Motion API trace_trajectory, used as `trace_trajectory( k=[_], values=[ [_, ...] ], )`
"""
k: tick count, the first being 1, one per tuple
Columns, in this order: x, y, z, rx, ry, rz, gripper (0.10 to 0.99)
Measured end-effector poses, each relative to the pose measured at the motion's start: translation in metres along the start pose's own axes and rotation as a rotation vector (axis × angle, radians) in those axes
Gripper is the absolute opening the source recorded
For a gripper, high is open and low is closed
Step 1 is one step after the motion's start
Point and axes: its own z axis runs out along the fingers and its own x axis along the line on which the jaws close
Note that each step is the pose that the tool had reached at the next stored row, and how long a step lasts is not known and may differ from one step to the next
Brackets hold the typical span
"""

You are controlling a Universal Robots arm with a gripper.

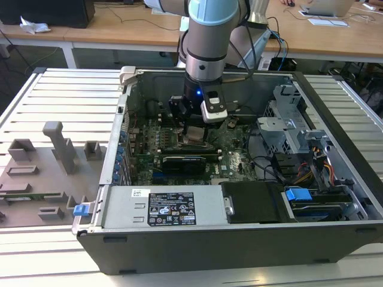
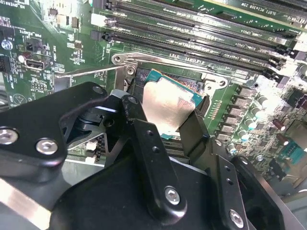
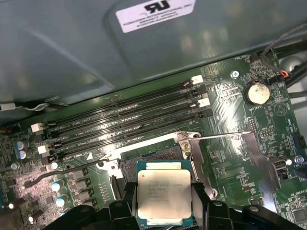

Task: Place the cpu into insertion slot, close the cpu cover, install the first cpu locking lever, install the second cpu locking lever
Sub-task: 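Place the cpu into insertion slot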

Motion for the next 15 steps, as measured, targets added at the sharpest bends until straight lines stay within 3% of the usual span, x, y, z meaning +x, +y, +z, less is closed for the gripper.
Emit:
trace_trajectory(
  k=[15],
  values=[
    [0.0,0.0,0.0001,-0.001,-0.0025,0.127,0.541]
  ],
)
